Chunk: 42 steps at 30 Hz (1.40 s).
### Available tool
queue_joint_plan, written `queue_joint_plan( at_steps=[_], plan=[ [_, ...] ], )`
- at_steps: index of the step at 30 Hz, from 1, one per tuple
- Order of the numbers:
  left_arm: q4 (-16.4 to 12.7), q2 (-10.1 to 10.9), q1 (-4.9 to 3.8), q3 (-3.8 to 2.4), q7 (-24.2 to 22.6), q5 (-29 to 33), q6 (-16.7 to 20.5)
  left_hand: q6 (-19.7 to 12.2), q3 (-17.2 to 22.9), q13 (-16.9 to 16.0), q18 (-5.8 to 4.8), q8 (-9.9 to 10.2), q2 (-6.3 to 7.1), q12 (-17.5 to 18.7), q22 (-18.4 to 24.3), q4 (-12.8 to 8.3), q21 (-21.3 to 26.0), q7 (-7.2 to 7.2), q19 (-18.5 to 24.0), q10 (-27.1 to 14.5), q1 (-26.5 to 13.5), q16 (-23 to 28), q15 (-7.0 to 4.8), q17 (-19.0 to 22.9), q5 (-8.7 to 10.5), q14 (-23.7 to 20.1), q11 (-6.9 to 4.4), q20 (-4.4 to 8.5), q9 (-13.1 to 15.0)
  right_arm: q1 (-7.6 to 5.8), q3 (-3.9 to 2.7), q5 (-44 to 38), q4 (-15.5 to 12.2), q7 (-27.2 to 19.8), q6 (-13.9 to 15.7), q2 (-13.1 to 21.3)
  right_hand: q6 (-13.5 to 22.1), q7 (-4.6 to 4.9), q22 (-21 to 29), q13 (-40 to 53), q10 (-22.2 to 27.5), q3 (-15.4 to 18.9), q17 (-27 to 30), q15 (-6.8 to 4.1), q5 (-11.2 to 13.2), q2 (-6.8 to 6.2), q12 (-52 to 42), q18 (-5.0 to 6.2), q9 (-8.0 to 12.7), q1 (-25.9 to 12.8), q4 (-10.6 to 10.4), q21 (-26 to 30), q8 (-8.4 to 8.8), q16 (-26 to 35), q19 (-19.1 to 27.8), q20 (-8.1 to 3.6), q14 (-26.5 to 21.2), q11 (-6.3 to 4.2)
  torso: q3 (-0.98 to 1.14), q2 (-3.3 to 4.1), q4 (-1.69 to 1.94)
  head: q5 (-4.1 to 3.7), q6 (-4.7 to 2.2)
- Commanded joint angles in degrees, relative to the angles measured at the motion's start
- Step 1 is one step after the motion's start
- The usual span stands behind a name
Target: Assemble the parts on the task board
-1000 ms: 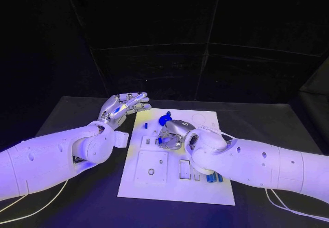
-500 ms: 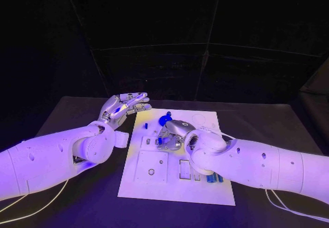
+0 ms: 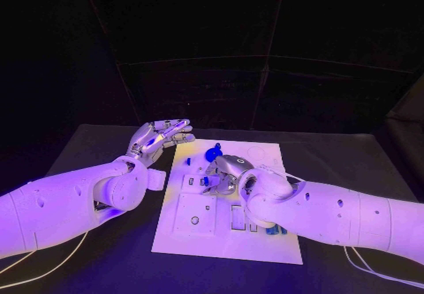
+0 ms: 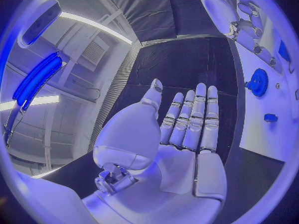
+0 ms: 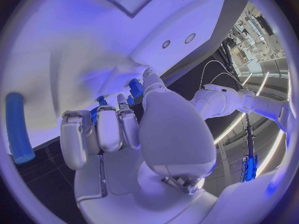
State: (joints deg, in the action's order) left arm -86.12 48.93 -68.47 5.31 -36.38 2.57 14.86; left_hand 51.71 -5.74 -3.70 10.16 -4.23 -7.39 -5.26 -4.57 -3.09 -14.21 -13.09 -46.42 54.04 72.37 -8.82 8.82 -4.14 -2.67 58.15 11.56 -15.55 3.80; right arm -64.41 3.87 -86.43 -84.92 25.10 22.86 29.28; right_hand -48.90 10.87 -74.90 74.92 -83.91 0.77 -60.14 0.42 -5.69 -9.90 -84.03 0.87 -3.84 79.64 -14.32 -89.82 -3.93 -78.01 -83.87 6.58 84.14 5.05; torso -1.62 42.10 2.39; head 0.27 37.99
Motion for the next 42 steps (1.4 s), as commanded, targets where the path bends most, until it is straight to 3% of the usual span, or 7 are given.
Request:
queue_joint_plan(
  at_steps=[1,11,21,27,30,34,42],
  plan=[
    [0.0,0.0,-0.10,-0.06,-0.2,0.0,-0.7,0.4,0.0,0.1,0.39,0.3,-0.45,0.3,0.1,-0.3,0.2,-1.32,-0.5,0.0,-0.1,0.3,0.33,0.1,-0.16,-0.1,0.05,0.00,0.0,-0.08,-0.01,-1.1,-0.6,-0.5,5.4,0.4,0.2,-0.32,-15.1,7.7,-0.2,0.7,0.1,0.39,0.3,-0.48,0.3,-0.87,-0.2,1.4,-2.1,-0.2,-0.39,0.1,-6.1,0.46,0.9,0.52,0.03,0.03,0.01,0.05,-0.11],
    [0.5,0.1,-0.09,-0.06,3.6,-5.5,-0.4,2.9,-0.6,-0.2,0.50,-0.2,-0.44,-0.5,-0.9,-1.0,-3.3,0.00,-8.2,3.6,-0.6,-2.8,-2.12,-1.8,-0.25,8.1,-1.63,2.38,0.1,-0.73,-0.12,3.3,-8.2,-16.6,9.9,8.5,1.2,-0.13,-15.1,7.3,0.0,1.8,1.3,0.47,0.6,-1.06,0.6,-0.87,-0.1,2.5,-2.5,-0.2,-0.20,0.5,-6.1,0.53,0.7,0.59,0.05,-0.25,-0.19,0.60,-0.18],
    [3.1,0.0,-1.72,-0.07,22.2,-23.3,-1.8,10.2,0.6,-1.9,0.63,-2.6,-1.78,-5.0,-4.8,-2.8,-12.6,4.85,-24.0,17.6,0.4,-14.5,-8.99,-10.4,-0.53,28.2,-7.50,9.04,0.8,-6.87,-0.20,18.0,-14.6,-23.2,4.8,19.2,0.4,-0.27,-15.1,6.6,0.7,1.9,3.2,0.38,-1.7,2.39,1.2,-0.87,-0.3,4.0,-2.0,-0.2,-0.86,1.5,-6.1,0.51,0.2,0.45,0.61,-1.32,-0.26,0.78,0.17],
    [3.3,-0.9,-4.51,-0.07,41.8,-39.6,-9.8,12.6,-2.4,-6.2,0.23,-3.8,-1.35,-10.2,-9.3,2.8,-20.4,7.11,-30.6,26.0,-6.7,-55.6,-11.45,-51.4,-0.48,29.8,-10.13,12.01,1.6,-10.28,-0.24,23.9,-14.4,-22.1,1.7,24.1,0.1,-0.43,-15.1,6.4,0.9,2.1,4.2,0.25,-3.2,3.29,1.4,-0.87,-0.3,4.0,-1.7,-0.2,-1.09,2.0,-6.1,0.38,0.0,0.32,0.84,-2.23,-0.24,1.02,0.90],
    [3.5,-2.0,-5.78,-0.07,50.0,-48.7,-14.4,14.3,-5.8,-11.4,-1.47,-5.7,-1.10,-15.9,-24.0,6.8,-34.0,8.53,-33.4,28.2,-8.6,-71.0,-12.80,-69.5,-0.29,30.5,-11.63,13.37,3.1,-11.14,-0.25,26.4,-13.0,-21.3,-0.2,25.3,-0.1,-0.50,-15.1,6.1,1.1,2.4,4.9,0.19,-3.4,3.25,1.7,-0.87,-0.4,4.0,-1.5,-0.2,-1.23,2.3,-6.1,0.33,-0.1,0.25,1.09,-2.63,-0.32,1.19,1.29],
    [4.0,-3.6,-6.73,-0.06,56.6,-54.2,-15.6,13.1,-8.7,-19.3,-3.52,-8.1,-1.88,-23.8,-41.3,11.0,-48.5,8.84,-34.4,24.7,-7.2,-77.5,-12.66,-79.1,-0.39,30.7,-11.65,13.69,5.4,-11.63,-0.25,28.1,-11.5,-20.3,-1.3,25.8,-0.3,-0.57,-14.7,5.9,1.2,2.7,5.3,0.13,-3.7,3.11,1.9,-0.77,-0.4,3.9,-1.3,0.0,-1.35,2.6,-5.9,0.27,-0.2,0.18,1.35,-3.00,-0.41,1.19,1.61],
    [7.6,-8.7,-8.43,0.31,64.0,-58.3,-22.2,10.5,-12.3,-39.2,-5.53,-16.1,-1.76,-43.9,-59.3,16.3,-61.2,9.62,-36.2,20.9,-5.1,-80.2,-13.34,-84.0,-0.11,31.4,-12.36,13.93,11.7,-12.01,-0.25,29.5,-9.8,-19.0,-2.6,25.7,-0.6,-0.69,-14.3,5.9,1.2,3.1,5.8,0.01,-4.4,3.23,1.9,-0.65,-0.4,3.8,-1.2,0.3,-1.54,2.9,-5.6,0.16,-0.3,0.06,1.58,-3.29,-0.45,1.61,1.75]
  ],
)
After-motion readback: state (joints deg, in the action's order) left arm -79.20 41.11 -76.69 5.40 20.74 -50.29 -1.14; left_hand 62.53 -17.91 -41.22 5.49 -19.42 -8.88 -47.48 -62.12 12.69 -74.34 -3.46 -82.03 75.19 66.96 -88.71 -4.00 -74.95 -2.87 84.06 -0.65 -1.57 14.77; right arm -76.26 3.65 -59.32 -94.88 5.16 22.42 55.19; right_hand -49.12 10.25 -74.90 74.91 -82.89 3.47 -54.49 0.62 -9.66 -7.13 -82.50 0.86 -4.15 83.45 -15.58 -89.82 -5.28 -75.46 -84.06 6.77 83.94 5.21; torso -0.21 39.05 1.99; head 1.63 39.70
